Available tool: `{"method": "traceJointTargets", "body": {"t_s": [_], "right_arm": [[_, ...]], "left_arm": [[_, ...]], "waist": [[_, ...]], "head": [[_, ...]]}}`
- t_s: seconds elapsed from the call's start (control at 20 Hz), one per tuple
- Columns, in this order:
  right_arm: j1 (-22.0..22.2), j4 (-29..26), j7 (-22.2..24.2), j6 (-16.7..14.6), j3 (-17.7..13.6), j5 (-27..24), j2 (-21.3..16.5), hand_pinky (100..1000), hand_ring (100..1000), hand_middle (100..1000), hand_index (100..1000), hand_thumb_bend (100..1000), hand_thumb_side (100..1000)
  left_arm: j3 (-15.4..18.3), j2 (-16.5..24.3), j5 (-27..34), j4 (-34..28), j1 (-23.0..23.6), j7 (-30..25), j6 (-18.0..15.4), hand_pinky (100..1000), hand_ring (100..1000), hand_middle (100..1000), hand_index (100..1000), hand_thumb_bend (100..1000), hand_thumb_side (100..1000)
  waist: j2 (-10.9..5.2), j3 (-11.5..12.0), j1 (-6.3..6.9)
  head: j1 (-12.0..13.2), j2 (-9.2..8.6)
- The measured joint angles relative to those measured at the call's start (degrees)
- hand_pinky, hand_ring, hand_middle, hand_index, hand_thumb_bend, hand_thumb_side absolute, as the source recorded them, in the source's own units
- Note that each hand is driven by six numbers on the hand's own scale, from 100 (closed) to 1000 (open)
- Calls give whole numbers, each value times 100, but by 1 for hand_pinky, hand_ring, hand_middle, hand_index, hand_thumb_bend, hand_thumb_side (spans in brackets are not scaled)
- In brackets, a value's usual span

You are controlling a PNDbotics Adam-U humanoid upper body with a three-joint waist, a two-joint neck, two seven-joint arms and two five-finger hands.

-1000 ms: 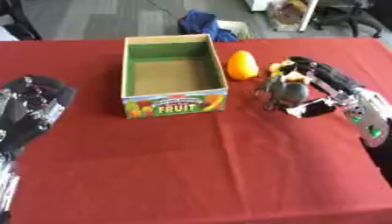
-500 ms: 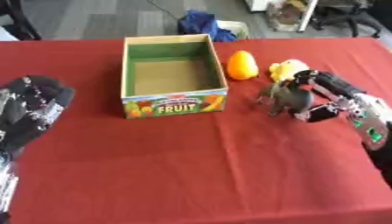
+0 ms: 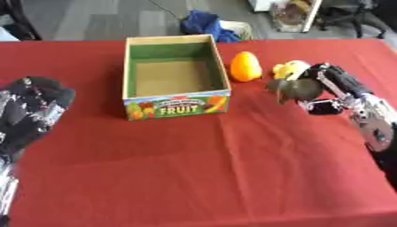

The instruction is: Pick up objects on the table and place them in the box.

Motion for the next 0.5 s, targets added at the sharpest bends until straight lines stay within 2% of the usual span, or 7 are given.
{"method": "traceJointTargets", "body": {"t_s": [0.3, 0.5], "right_arm": [[-621, -228, 345, 11, 49, -415, 37, 698, 762, 364, 552, 100, 100], [-990, -177, 489, 78, 49, -566, 170, 699, 765, 366, 554, 100, 100]], "left_arm": [[-14, 0, 0, 0, -6, -15, 5, 619, 579, 565, 611, 557, 381], [-44, -4, 20, -1, -68, -45, -6, 619, 579, 565, 611, 558, 380]], "waist": [[0, 83, 22], [11, 236, 36]], "head": [[-18, 0], [-65, -29]]}}
